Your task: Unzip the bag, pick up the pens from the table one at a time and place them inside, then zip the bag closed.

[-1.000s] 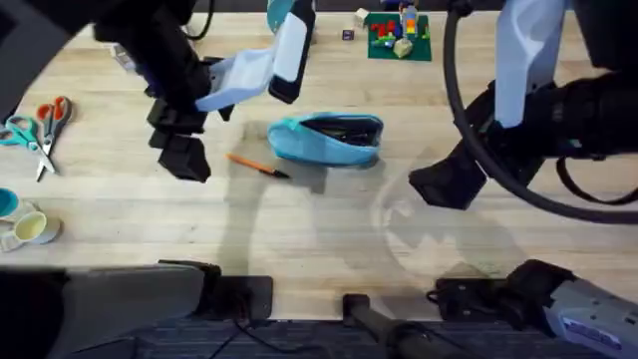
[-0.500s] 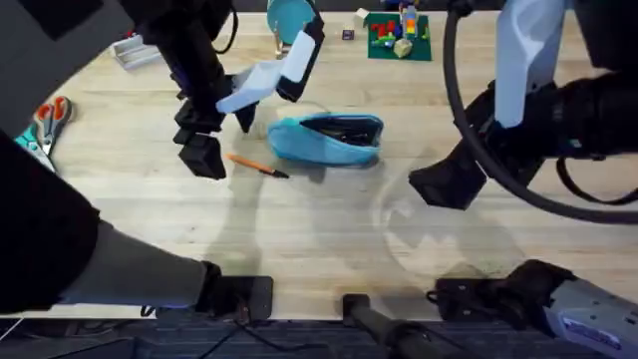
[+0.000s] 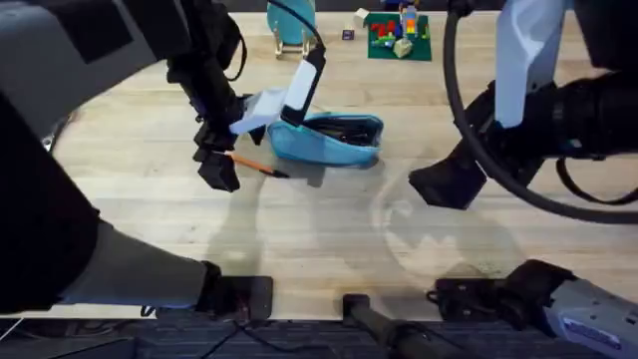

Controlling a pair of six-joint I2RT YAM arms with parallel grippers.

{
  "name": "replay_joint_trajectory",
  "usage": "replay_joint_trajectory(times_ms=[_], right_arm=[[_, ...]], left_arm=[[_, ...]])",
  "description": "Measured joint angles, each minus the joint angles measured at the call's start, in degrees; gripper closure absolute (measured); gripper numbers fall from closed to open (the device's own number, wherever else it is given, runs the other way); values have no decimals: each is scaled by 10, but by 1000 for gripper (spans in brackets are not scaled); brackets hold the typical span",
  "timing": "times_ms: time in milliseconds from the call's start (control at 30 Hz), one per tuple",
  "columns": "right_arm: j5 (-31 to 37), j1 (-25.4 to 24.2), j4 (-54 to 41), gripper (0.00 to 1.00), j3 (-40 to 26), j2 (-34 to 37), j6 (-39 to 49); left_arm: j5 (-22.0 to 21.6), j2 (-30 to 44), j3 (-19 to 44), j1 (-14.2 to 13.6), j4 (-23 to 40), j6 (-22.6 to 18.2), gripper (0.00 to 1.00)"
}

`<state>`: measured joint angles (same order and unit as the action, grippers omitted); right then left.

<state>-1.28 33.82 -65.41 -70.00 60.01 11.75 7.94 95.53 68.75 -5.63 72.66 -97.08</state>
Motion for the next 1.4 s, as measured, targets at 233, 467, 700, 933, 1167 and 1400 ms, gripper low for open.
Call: replay_joint_trajectory(times_ms=[233,467,700,933,1167,1400], right_arm=[[0,0,0,4,0,0,0],[0,0,0,4,0,0,0],[0,0,0,3,0,0,0],[0,0,0,4,0,0,0],[0,0,0,5,0,0,0],[0,0,0,5,0,0,0]], left_arm=[[-1,0,-51,1,-59,-1,3],[-2,-1,-94,4,-133,-4,2],[-4,-22,-124,6,-169,-28,11],[-6,-24,-126,6,-178,-39,233],[-14,-24,-126,6,-174,-43,610],[-14,-24,-126,6,-171,-45,745]])
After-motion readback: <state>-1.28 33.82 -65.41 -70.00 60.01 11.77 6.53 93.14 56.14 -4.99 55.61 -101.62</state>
